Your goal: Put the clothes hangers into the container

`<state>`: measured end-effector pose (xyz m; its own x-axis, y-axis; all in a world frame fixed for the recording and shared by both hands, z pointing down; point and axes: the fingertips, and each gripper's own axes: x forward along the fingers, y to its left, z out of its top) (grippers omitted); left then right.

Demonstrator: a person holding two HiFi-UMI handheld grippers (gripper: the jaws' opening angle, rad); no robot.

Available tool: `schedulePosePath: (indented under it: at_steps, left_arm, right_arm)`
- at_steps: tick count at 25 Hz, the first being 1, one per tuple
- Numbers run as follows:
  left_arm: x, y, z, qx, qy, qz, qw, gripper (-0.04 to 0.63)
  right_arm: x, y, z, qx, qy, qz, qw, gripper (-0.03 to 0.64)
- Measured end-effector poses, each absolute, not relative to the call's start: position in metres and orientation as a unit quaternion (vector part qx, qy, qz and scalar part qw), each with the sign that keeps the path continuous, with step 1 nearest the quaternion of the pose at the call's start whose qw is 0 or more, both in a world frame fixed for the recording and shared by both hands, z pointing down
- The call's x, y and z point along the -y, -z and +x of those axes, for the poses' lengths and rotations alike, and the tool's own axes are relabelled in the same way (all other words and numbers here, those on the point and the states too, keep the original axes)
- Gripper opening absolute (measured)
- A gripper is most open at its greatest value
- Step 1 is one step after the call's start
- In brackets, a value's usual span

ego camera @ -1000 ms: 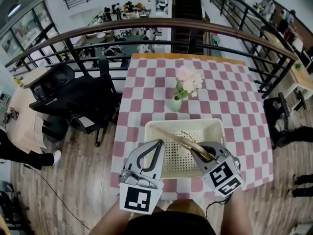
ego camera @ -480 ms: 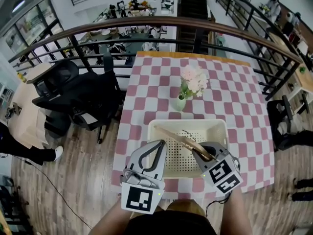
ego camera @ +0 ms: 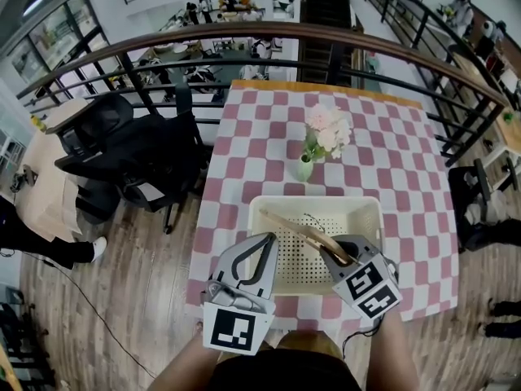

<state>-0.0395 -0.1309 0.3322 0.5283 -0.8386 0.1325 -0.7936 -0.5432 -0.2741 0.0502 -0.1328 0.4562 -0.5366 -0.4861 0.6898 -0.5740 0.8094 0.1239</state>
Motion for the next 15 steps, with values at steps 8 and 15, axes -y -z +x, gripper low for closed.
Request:
schedulePosePath:
  at_steps: [8,15]
  left_arm:
    - [0.134,-0.336,-0.047,-0.478,0.131,-0.864,0.086,0.011]
    - [0.135,-0.340,-0.051,-0.478,0.141,-0.863,0.083,0.011]
  right_arm:
    - [0.138,-0.467,0.046,0.872,-0.063,0.299,0.382,0.055]
    - [0.142,-0.479,0.043,0.869,-0.070,0.293,0.393,0.055]
